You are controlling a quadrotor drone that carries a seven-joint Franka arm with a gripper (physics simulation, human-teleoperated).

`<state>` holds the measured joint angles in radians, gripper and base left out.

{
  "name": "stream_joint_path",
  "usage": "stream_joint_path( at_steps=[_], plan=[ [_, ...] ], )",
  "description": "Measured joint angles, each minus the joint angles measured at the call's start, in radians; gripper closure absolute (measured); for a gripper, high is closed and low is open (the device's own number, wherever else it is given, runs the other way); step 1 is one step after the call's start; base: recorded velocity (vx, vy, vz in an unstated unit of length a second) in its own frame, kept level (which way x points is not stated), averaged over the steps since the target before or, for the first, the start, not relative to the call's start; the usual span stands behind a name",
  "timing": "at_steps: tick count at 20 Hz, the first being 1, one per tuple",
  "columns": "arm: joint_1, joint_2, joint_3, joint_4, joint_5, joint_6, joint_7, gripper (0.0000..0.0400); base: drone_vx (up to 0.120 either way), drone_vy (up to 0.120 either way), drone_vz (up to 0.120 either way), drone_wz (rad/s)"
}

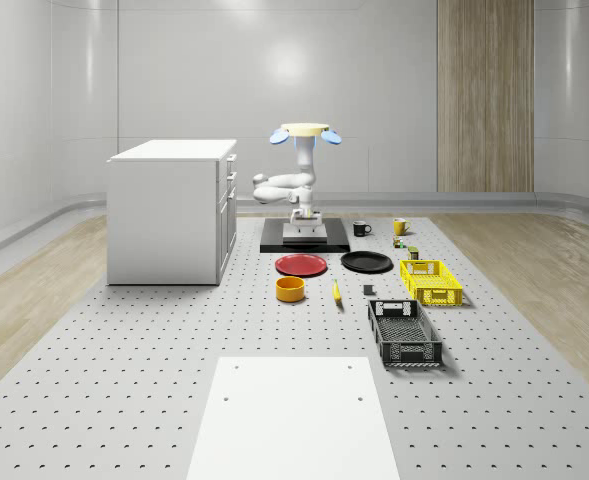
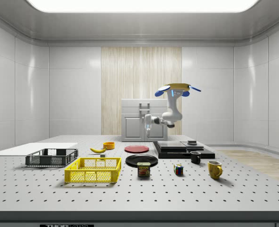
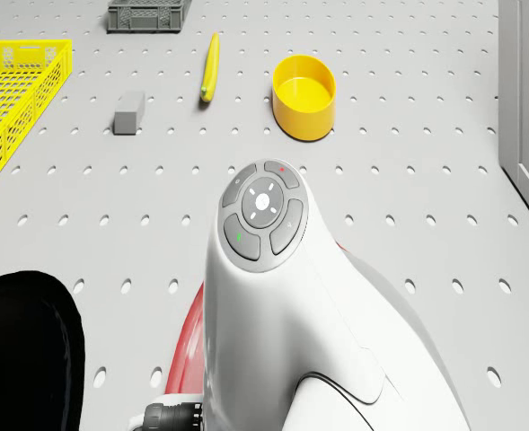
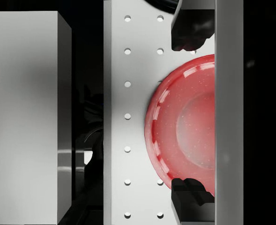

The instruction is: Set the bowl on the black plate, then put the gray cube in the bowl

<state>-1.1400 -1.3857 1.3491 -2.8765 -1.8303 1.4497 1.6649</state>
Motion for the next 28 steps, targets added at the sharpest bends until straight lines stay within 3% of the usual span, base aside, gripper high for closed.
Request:
stream_joint_path(
  at_steps=[28],
  plan=[
    [-0.016, -0.068, 0.012, 0.003, 0.029, 0.064, 0.014, 0.0000, 0.120, 0.000, -0.003, 0.000]
  ],
)
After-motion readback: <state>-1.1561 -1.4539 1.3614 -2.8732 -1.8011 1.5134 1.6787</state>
